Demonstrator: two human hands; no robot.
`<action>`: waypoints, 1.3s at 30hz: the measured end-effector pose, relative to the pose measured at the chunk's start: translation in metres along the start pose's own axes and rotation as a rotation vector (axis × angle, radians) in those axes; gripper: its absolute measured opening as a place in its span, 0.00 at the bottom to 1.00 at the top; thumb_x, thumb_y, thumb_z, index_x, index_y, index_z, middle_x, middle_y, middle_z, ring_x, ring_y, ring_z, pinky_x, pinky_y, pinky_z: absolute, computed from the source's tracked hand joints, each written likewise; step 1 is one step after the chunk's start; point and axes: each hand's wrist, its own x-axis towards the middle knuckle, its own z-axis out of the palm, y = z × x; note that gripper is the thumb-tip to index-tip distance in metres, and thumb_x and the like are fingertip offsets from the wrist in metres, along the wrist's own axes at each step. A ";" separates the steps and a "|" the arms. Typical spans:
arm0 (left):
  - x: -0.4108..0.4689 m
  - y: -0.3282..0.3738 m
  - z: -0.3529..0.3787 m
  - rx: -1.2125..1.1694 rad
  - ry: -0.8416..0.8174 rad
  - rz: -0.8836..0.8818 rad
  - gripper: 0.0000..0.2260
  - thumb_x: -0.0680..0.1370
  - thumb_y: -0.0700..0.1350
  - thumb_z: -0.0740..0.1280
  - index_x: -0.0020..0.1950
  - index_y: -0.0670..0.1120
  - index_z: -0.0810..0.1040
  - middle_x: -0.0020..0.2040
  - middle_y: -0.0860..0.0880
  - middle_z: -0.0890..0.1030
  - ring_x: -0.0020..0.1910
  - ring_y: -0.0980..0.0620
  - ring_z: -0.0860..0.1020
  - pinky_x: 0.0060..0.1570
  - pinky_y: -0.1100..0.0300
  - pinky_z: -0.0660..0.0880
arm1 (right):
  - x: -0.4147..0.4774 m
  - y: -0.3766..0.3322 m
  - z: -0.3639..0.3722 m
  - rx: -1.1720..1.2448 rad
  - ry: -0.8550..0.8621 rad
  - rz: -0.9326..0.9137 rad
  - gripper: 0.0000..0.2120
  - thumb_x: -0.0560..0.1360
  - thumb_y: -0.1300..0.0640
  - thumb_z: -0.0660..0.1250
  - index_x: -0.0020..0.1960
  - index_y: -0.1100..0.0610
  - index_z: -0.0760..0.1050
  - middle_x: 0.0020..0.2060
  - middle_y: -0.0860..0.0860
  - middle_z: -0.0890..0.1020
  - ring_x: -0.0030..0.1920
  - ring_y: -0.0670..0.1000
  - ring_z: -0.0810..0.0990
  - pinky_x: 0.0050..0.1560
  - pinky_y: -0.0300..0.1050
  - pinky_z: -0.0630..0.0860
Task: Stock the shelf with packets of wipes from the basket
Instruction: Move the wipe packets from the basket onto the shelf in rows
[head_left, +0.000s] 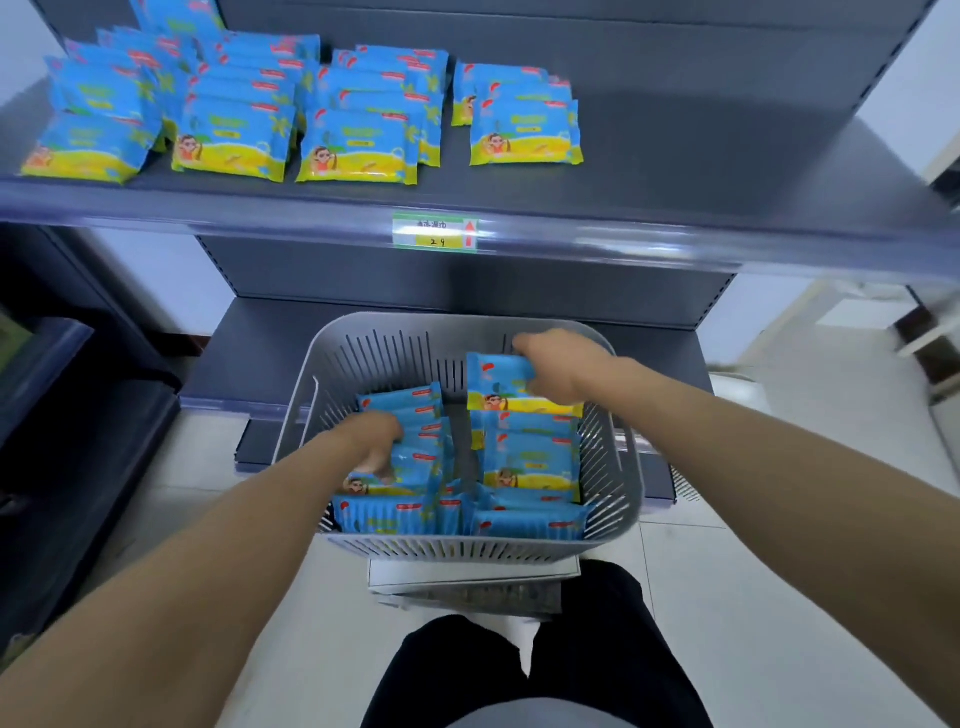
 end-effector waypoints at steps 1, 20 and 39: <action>-0.004 0.000 -0.008 -0.035 0.033 0.012 0.27 0.70 0.49 0.74 0.66 0.43 0.72 0.65 0.45 0.73 0.62 0.44 0.72 0.60 0.51 0.72 | -0.002 -0.002 -0.014 0.011 0.031 -0.018 0.14 0.73 0.63 0.61 0.58 0.56 0.68 0.53 0.58 0.78 0.49 0.61 0.77 0.38 0.48 0.70; -0.098 0.016 -0.283 -0.303 0.822 0.115 0.12 0.70 0.46 0.73 0.50 0.45 0.75 0.40 0.49 0.74 0.43 0.45 0.72 0.39 0.58 0.64 | 0.090 0.077 -0.208 0.013 0.182 -0.032 0.23 0.74 0.54 0.68 0.66 0.57 0.68 0.62 0.59 0.74 0.59 0.60 0.73 0.46 0.46 0.68; -0.002 0.003 -0.331 -0.275 0.690 -0.006 0.11 0.72 0.48 0.71 0.50 0.48 0.73 0.42 0.50 0.73 0.49 0.44 0.70 0.45 0.58 0.61 | 0.196 0.094 -0.230 0.007 0.206 -0.167 0.23 0.70 0.46 0.72 0.60 0.54 0.71 0.55 0.54 0.73 0.58 0.59 0.72 0.51 0.49 0.70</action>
